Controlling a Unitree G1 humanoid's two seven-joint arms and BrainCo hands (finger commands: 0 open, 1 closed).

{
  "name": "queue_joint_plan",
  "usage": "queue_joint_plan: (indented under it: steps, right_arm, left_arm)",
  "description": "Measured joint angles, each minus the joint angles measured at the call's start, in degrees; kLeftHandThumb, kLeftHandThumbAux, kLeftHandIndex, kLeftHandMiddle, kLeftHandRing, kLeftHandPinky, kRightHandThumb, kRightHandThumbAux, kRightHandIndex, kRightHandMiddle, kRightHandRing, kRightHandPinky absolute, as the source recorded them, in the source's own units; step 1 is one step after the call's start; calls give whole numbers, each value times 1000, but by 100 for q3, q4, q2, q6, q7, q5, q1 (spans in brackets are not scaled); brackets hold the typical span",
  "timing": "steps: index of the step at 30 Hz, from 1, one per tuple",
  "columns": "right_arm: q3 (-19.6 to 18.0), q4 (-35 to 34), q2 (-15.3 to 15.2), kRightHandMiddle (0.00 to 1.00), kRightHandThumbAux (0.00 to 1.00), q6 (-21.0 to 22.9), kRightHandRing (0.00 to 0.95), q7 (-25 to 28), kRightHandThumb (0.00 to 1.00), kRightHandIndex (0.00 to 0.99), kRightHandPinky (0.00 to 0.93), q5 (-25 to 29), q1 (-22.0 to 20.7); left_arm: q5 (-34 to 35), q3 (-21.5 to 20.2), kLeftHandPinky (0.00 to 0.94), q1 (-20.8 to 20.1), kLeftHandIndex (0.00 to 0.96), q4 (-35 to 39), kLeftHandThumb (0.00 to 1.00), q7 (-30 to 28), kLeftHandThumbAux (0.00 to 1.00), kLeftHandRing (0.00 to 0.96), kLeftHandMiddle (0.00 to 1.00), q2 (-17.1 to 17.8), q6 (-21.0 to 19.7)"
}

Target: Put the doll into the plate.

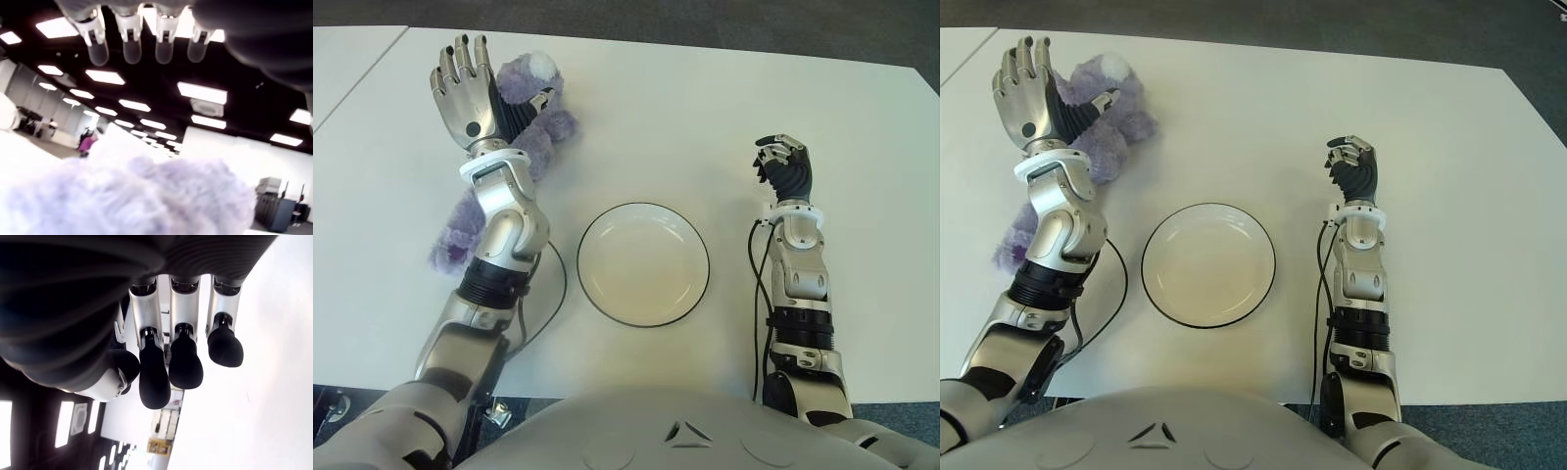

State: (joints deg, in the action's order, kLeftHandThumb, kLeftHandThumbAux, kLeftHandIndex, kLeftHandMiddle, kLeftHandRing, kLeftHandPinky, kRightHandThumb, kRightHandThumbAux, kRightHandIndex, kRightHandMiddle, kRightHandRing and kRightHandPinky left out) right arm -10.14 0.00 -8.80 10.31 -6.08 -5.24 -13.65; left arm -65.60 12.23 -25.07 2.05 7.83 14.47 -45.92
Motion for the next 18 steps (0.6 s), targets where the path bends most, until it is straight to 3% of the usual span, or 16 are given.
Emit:
queue_joint_plan:
  steps: [9,18]
  right_arm:
    - [1,13,-11,702,715,-126,740,7,716,434,754,2,1]
    - [-8,16,-10,704,715,-181,740,17,716,434,756,14,4]
  left_arm:
    - [-232,73,0,-225,0,-64,122,-906,258,0,0,39,-635]
    - [-214,148,0,-435,0,-469,147,-1386,222,0,0,76,-835]
